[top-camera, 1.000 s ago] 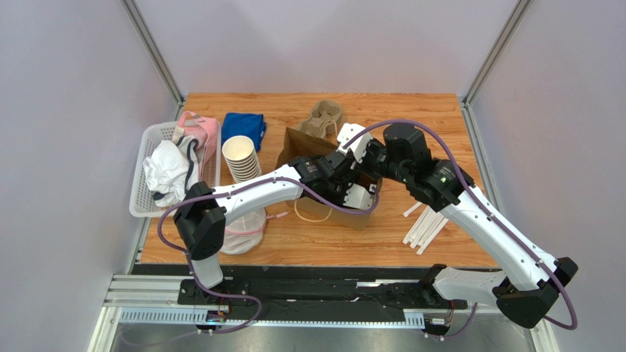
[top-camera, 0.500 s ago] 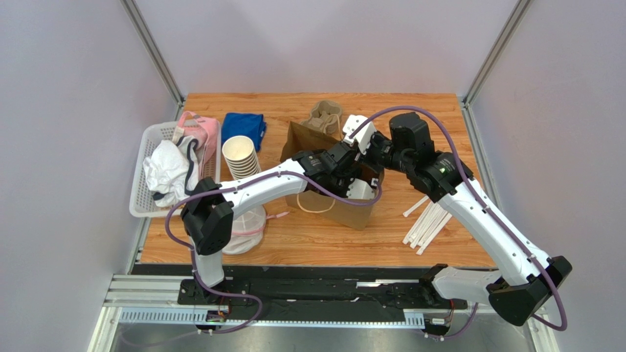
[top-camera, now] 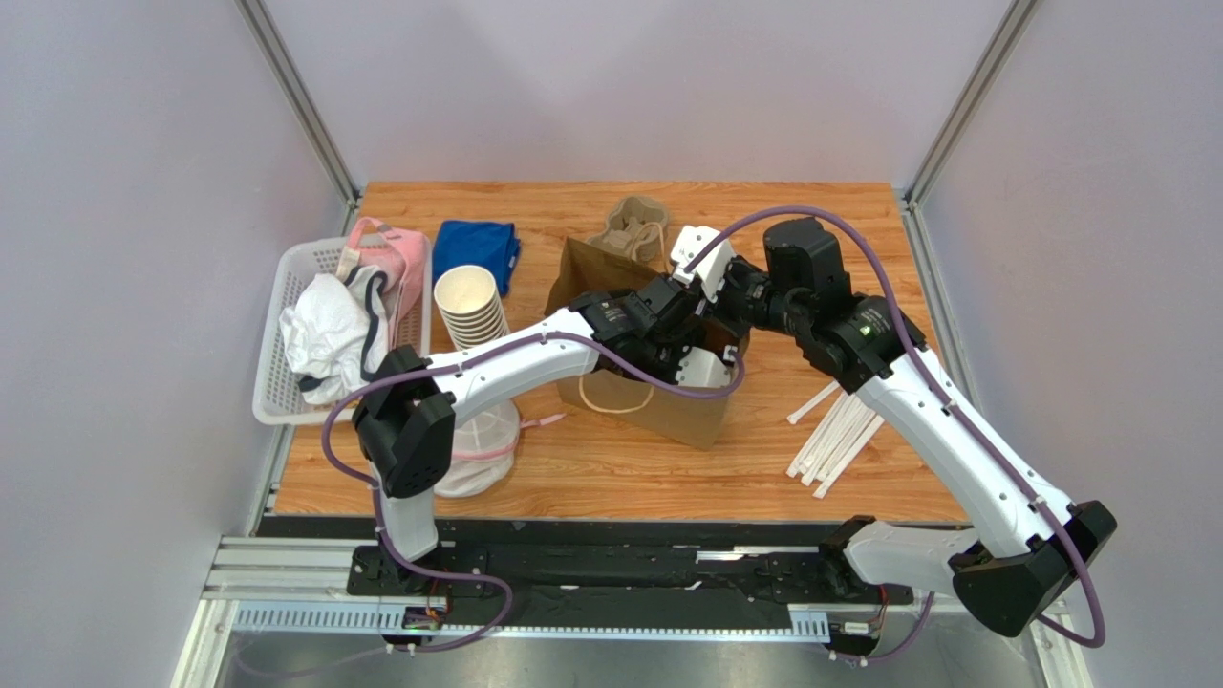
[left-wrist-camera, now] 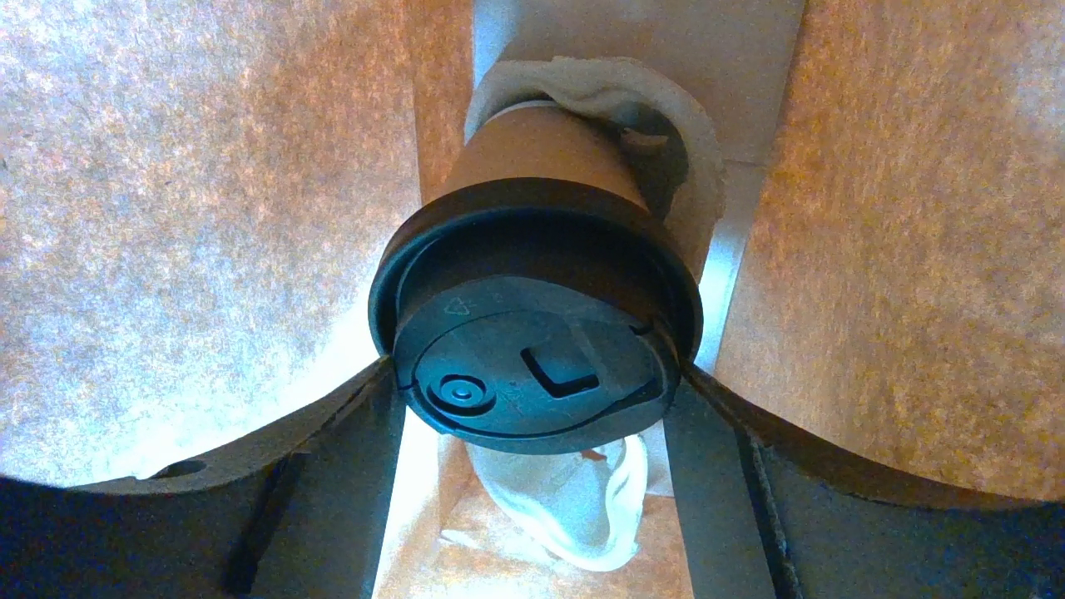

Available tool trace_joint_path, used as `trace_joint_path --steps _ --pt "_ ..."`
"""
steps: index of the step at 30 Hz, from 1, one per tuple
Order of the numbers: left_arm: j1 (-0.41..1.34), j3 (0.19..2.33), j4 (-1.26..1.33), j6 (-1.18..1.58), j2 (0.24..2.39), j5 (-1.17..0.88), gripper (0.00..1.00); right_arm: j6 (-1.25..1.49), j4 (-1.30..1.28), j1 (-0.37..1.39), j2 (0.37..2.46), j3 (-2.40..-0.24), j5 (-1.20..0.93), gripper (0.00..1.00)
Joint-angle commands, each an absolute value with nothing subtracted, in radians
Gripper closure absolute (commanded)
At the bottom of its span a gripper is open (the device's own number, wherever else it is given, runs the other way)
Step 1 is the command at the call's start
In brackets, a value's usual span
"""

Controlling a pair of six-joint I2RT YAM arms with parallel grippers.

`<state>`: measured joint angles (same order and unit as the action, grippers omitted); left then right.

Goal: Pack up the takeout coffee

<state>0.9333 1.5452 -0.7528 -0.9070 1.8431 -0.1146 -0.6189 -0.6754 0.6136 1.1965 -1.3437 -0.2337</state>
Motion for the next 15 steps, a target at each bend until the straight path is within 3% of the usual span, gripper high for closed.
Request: trace_joint_path --steps 1,6,15 --pt "0.917 1.517 -0.856 -0.905 1.856 -0.149 0.33 -0.626 -0.704 0.641 1.209 -1.348 -0.384 1.00" --pt "0.917 1.520 -0.844 -0.910 1.833 -0.152 0.04 -0.634 -0.699 0.638 1.219 -1.361 -0.380 1.00" --pt "0.917 1.555 -0.851 -0.902 1.790 -0.176 0.02 -0.649 -0.699 0.630 1.229 -1.368 -0.394 1.00"
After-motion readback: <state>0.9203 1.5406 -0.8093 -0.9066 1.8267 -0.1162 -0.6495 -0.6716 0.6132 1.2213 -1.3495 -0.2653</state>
